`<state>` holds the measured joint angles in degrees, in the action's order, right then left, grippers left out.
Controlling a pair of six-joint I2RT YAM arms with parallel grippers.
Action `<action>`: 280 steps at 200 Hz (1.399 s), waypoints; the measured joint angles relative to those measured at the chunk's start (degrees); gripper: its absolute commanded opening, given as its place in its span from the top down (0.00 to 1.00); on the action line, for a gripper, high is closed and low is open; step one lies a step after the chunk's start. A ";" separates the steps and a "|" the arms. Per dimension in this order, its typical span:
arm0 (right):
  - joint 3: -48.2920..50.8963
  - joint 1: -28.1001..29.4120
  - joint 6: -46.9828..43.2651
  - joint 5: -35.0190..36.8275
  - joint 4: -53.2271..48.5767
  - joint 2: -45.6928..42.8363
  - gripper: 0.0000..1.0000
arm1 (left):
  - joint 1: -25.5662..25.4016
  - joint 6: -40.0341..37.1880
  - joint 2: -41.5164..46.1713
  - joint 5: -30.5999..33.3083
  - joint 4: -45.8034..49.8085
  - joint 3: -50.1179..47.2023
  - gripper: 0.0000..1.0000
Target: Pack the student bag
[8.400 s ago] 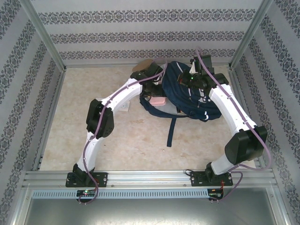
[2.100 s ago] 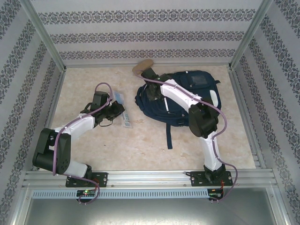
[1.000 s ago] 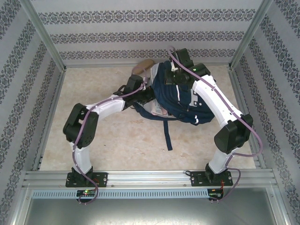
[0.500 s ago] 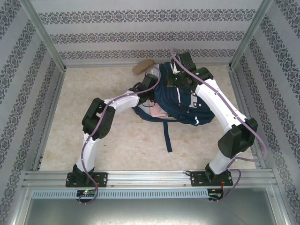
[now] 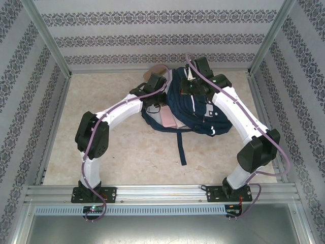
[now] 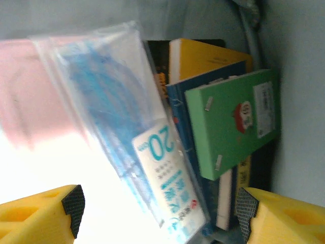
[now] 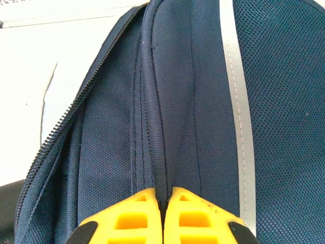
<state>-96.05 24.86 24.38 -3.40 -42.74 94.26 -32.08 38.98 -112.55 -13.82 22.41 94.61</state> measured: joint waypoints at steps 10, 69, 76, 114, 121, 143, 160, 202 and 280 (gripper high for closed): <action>0.52 0.02 0.28 -0.55 0.33 -0.13 1.00 | 0.94 -1.36 0.07 0.90 1.18 0.02 0.19; 7.19 0.92 1.09 -2.08 4.59 -2.23 1.00 | 11.08 -4.02 -2.75 1.70 1.92 5.66 0.17; 8.17 1.14 1.25 -2.10 5.14 -2.75 1.00 | 12.04 -3.96 -3.65 1.40 1.53 6.99 0.17; 14.08 1.57 2.80 -2.34 7.65 -5.81 1.00 | 15.10 -3.23 -11.37 -0.17 -0.94 15.78 0.16; 14.95 1.70 2.97 -2.49 7.87 -6.10 1.00 | 15.23 -3.17 -12.87 -0.61 -1.64 17.00 0.15; 17.00 2.40 3.89 -2.62 7.82 -6.36 1.00 | 15.43 -2.99 -17.51 -1.01 -3.82 20.41 0.14; 17.59 2.78 4.42 -2.69 7.52 -6.36 1.00 | 15.69 -2.75 -22.16 -1.27 -5.42 24.79 0.14; 17.59 3.23 5.75 -2.49 7.41 -6.36 1.00 | 17.97 1.95 -35.15 -4.31 -9.79 39.28 0.17; 17.57 6.12 8.20 0.68 6.91 -5.44 1.00 | 19.96 18.67 -49.22 -5.49 -26.91 49.09 0.19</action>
<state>-78.48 30.98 32.58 -2.72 -35.83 88.82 -12.12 57.65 -161.77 -19.31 -4.49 143.70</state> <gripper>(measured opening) 0.074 0.813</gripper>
